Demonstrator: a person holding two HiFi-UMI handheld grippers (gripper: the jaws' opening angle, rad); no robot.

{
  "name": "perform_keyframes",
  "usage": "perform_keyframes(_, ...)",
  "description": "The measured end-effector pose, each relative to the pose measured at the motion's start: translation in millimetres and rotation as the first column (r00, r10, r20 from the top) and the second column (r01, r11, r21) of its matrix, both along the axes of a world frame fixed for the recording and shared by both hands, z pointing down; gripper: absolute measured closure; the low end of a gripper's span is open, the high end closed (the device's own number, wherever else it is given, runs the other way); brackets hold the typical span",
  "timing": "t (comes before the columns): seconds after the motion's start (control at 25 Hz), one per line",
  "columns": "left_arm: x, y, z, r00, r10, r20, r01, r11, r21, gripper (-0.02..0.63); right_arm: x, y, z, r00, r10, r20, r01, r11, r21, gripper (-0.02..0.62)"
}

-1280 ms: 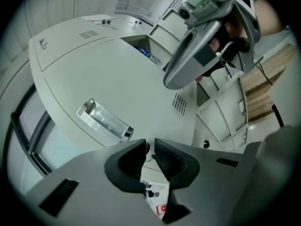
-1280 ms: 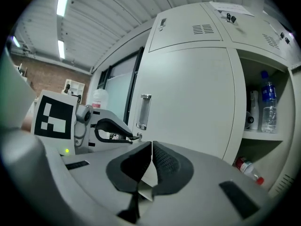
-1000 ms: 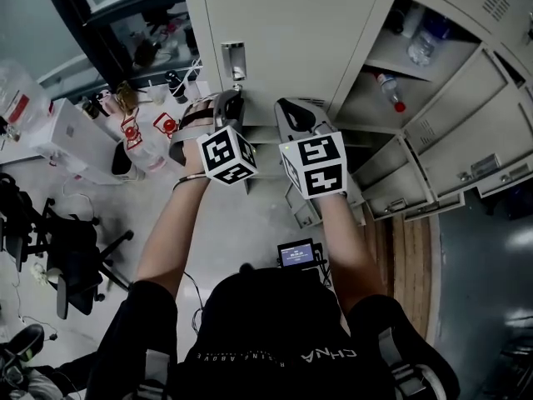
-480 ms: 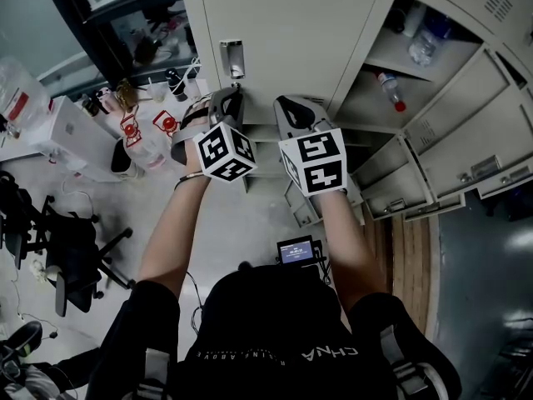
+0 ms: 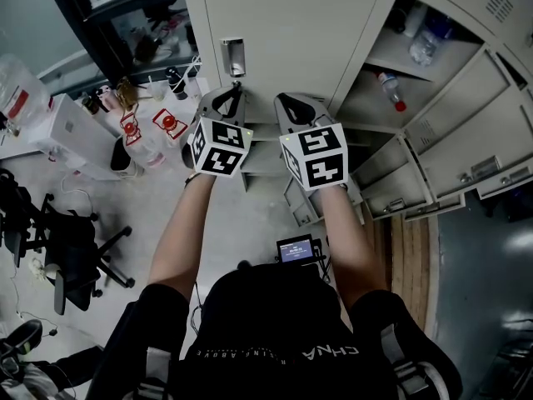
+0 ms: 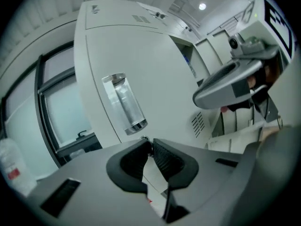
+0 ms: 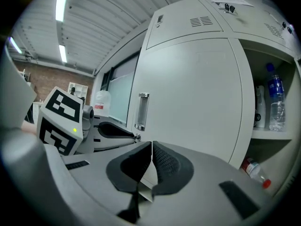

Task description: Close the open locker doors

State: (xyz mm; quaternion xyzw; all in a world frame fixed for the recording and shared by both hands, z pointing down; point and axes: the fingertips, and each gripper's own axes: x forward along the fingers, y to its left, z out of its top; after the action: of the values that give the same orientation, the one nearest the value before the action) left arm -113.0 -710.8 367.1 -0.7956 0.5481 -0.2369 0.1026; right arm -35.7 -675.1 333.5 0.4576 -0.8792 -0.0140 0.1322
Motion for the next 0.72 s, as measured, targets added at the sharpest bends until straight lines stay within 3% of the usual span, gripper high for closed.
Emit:
perform_keyframes(0.12, -3, 0, -2, 0.987, -0.012, -0.159, 0.007, 0.999, -0.032, 0.557, -2, -3, 0, 1.000, 0.000, 0.009, 0.000, 1.000, -0.010, 0.561)
perform_keyframes(0.24, -5, -1, -6, 0.959, -0.029, -0.282, 0.014, 0.998, -0.055, 0.557, -4, -8, 0, 1.000, -0.004, 0.017, 0.005, 1.000, -0.022, 0.561)
perform_keyframes(0.44, -9, -2, -5, 0.857, -0.061, -0.511, 0.002, 0.993, -0.114, 0.557, -10, -14, -2, 1.000, -0.014, 0.021, 0.015, 1.000, -0.026, 0.561)
perform_keyframes(0.72, -14, -2, -4, 0.724, -0.093, -0.683, -0.032, 0.985, -0.169, 0.557, -20, -17, -4, 0.999, -0.030, 0.035, 0.031, 0.999, -0.036, 0.561)
